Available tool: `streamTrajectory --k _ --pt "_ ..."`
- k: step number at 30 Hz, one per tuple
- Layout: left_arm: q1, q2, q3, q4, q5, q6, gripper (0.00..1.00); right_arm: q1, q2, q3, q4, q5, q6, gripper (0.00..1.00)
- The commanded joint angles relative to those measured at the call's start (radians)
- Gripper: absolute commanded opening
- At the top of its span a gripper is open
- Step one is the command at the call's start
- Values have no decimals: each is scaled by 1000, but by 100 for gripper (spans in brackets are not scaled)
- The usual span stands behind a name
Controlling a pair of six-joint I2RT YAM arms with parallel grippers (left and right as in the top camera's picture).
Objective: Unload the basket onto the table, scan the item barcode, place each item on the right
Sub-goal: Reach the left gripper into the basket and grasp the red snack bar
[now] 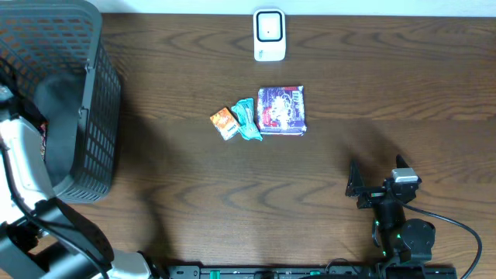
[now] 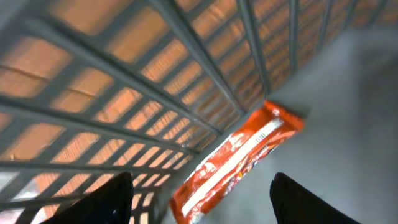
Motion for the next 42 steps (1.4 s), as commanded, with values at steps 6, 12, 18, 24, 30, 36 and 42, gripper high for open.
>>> streamTrajectory --k 6,12,18,24,30,36,42 --pt "24 138 -35 23 77 198 64 -13 -5 -3 -3 5 -11 99" --pt "24 201 -35 41 174 245 64 -13 -5 -3 -3 5 -11 99" --pt "27 252 -35 66 105 260 64 -13 -5 -3 -3 5 -11 99" --pt "28 269 -36 104 61 306 64 -13 -5 -3 -3 5 -11 99" --pt "37 321 -36 116 61 315 64 -13 -5 -3 -3 5 -11 99" --pt "64 375 -37 124 66 314 48 -13 -5 -3 -2 5 -11 99" --pt "65 371 -36 95 96 282 8 -13 -5 -3 -2 5 -11 99"
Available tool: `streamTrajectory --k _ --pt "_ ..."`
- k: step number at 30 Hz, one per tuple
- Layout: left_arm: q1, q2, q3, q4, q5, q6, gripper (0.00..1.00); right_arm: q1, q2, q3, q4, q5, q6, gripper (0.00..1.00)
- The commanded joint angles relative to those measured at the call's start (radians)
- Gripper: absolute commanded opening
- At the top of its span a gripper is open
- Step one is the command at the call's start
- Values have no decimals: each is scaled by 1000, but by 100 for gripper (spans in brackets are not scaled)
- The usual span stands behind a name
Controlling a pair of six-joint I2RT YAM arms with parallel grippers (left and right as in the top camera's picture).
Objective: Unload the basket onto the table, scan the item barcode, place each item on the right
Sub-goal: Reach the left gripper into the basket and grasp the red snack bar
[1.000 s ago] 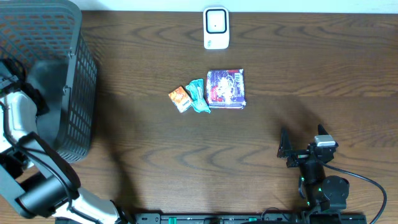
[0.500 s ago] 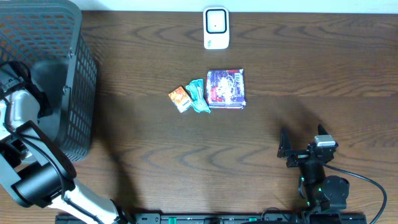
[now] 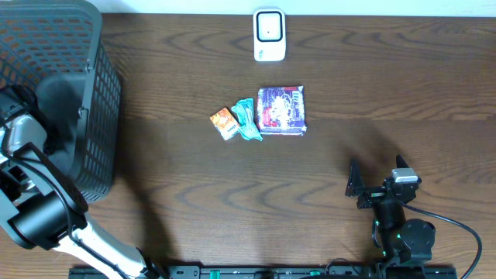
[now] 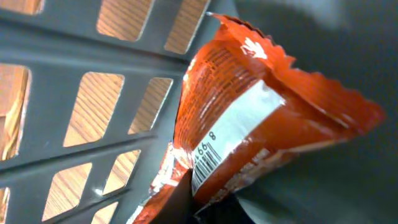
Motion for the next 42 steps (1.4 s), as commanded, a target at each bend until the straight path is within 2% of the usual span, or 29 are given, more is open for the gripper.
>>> streamTrajectory --k 1,5,10,13,19,23,27,31,34,35,36,37,39,40,41,42 --pt "0 21 -8 -27 25 -43 7 -13 -5 -3 -3 5 -11 99" --pt "-33 -58 -8 -35 28 -92 7 -13 -5 -3 -2 5 -11 99" --pt "-90 -257 -6 -22 45 -178 7 -13 -5 -3 -3 5 -11 99" --pt "-114 -390 -5 -10 147 -217 7 -13 -5 -3 -3 5 -11 99" --pt "-124 -654 -5 59 351 -423 7 -13 -5 -3 -3 5 -11 99" --pt "-130 -806 -5 98 391 -513 7 -13 -5 -3 -2 5 -11 99" --pt "-184 -929 -5 132 457 -538 7 -13 -5 -3 -3 5 -11 99" --pt "-283 -1017 -5 132 448 -537 7 -13 -5 -3 -2 5 -11 99" --pt "-321 -1040 -5 130 312 -537 7 -13 -5 -3 -2 5 -11 99" --pt "-321 -1036 -5 126 254 -536 10 -13 -5 -3 -3 5 -11 99" --pt "-320 -1028 -5 118 209 -532 28 -13 -5 -3 -3 5 -11 99" --pt "-320 -1010 -5 105 154 -531 42 -13 -5 -3 -3 5 -11 99" --pt "-320 -958 -5 73 108 -529 44 -13 -5 -3 -3 5 -11 99" --pt "-320 -930 -5 58 105 -529 49 -13 -5 -3 -3 5 -11 99" --pt "-320 -898 -5 41 105 -529 59 -13 -5 -3 -3 5 -11 99" --pt "-319 -855 -5 25 105 -529 61 -13 -5 -3 -3 5 -11 99"
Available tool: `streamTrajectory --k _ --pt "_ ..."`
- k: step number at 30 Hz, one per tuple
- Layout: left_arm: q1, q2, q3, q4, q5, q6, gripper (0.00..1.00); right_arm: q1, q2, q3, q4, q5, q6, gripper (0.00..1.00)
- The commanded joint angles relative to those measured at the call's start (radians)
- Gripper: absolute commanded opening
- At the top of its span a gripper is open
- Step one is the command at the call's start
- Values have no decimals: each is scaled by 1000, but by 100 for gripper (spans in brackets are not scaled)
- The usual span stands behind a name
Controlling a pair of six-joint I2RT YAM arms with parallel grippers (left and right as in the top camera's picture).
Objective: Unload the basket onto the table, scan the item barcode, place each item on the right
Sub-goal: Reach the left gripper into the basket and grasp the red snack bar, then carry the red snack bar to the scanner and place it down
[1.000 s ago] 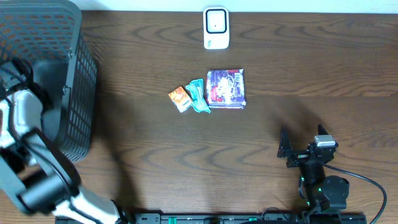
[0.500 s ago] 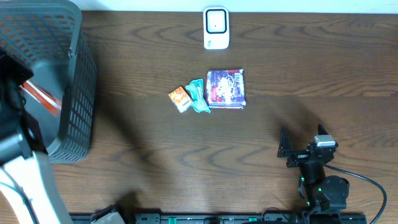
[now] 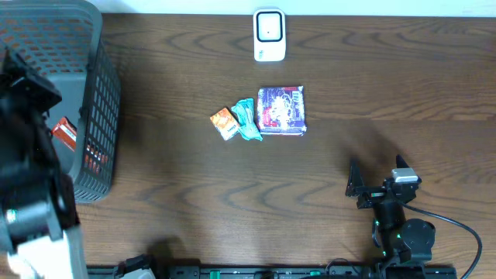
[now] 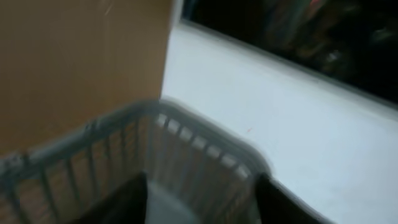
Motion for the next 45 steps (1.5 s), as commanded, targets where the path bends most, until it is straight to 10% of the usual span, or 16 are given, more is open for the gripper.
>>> streamTrajectory --k 1,8,37,42,45 --pt "2 150 5 -39 -84 -6 61 -13 -5 -3 -2 6 -11 99" --pt "119 422 5 -98 -48 -254 61 -13 -5 -3 -3 6 -11 99" --pt "146 1000 5 -327 60 -304 73 -13 -5 -3 -3 5 -11 99" --pt "164 1008 10 -326 60 -272 9 -13 -5 -3 -3 5 -11 99" --pt "175 981 47 -336 60 -242 7 -13 -5 -3 -2 6 -11 99"
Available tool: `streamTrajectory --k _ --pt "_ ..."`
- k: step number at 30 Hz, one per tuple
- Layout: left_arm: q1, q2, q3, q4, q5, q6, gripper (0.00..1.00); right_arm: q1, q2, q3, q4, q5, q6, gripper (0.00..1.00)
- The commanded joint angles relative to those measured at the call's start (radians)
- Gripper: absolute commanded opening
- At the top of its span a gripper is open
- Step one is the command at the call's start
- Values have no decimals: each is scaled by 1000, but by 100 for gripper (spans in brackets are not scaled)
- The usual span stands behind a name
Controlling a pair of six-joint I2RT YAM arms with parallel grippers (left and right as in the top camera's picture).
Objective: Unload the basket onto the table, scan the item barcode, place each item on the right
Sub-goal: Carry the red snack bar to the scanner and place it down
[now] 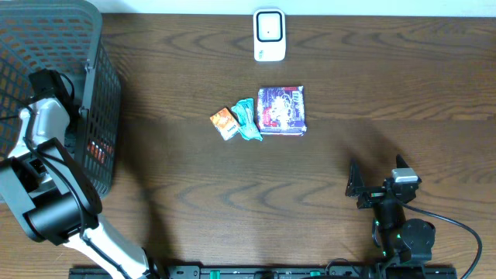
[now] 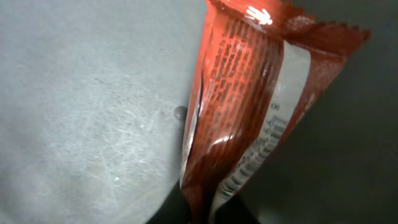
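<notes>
An orange-red snack packet (image 2: 249, 106) with a white barcode strip fills the left wrist view. My left gripper (image 2: 211, 213) is shut on its lower end, over the grey floor of the basket (image 2: 74, 112). From overhead, the left gripper (image 1: 48, 84) sits inside the dark mesh basket (image 1: 99, 46) at the table's left, and the packet is hidden there. The white scanner (image 1: 269, 35) stands at the far edge, in the middle. My right gripper (image 1: 376, 177) rests open near the front right.
A small orange packet (image 1: 223, 122), a teal packet (image 1: 246, 118) and a purple box (image 1: 281, 109) lie together mid-table. Something red (image 1: 93, 149) shows through the basket's right wall. The basket's tall walls surround the left gripper.
The left arm was raised high above the basket with its fingers apart and nothing between them. Now it is down inside the basket, shut on the orange-red packet. The right arm has not moved.
My left gripper was open over the orange-red packet on the basket floor. Then its fingers were closed on the packet. Then the arm was up above the basket rim with fingers apart and empty. Now it grips the packet inside the basket again.
</notes>
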Motion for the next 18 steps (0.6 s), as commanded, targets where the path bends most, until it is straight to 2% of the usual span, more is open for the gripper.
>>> streamTrajectory --k 1,7,12,18 --pt "26 35 12 -32 -18 43 7 -13 -5 -3 -3 5 -11 99" --pt "50 -181 177 -67 -17 42 8 -13 -5 -3 -3 5 -11 99" --pt "40 -460 246 3 7 42 7 -13 -5 -3 -3 5 -11 99" --pt "-60 -744 246 93 291 41 7 -13 -5 -3 -3 5 -11 99"
